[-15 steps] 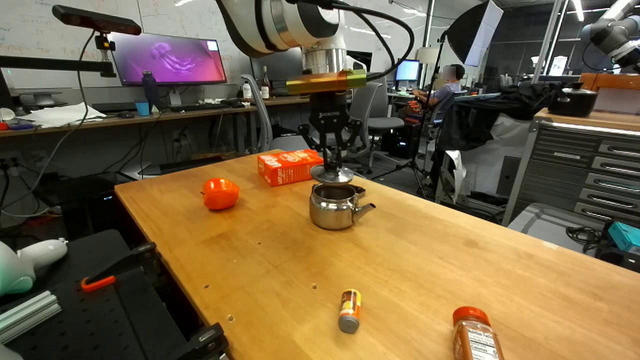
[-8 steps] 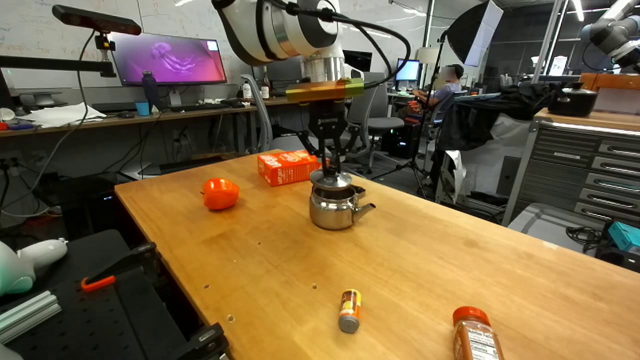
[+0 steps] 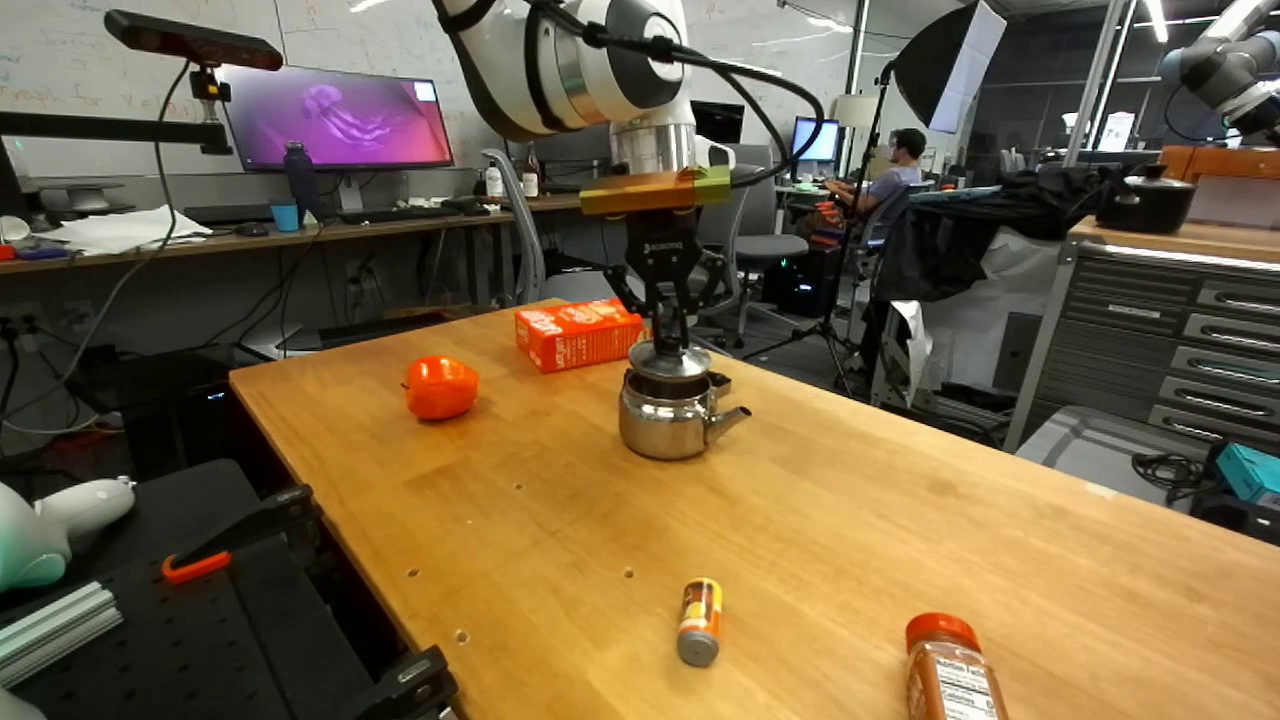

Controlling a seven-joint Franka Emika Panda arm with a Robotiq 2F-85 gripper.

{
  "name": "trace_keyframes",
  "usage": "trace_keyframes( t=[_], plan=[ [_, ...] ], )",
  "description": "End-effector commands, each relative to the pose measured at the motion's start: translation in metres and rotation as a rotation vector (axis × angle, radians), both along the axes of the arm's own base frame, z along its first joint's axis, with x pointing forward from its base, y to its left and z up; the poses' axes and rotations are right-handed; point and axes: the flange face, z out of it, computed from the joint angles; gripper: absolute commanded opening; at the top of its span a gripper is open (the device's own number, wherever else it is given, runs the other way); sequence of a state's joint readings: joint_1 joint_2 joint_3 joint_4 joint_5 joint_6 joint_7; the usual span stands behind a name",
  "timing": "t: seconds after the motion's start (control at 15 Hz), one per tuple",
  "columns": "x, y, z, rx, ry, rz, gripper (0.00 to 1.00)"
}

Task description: Place the silver lid on the silver kettle

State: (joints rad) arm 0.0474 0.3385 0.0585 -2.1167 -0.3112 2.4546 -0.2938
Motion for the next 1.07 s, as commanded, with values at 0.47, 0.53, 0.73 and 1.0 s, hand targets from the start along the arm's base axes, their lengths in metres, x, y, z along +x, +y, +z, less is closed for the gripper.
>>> trace_keyframes(
  t=[0.47,0.53,0.73,1.0],
  plan=[
    [0.014,0.004,-0.019,-0.095,0.021,-0.011,0.07],
    [0.012,0.006,-0.017,-0.098,0.018,-0.005,0.07],
    [0.005,0.012,-0.013,-0.102,0.006,0.016,0.07],
    [-0.004,0.016,-0.012,-0.110,0.005,0.036,0.07]
  ],
)
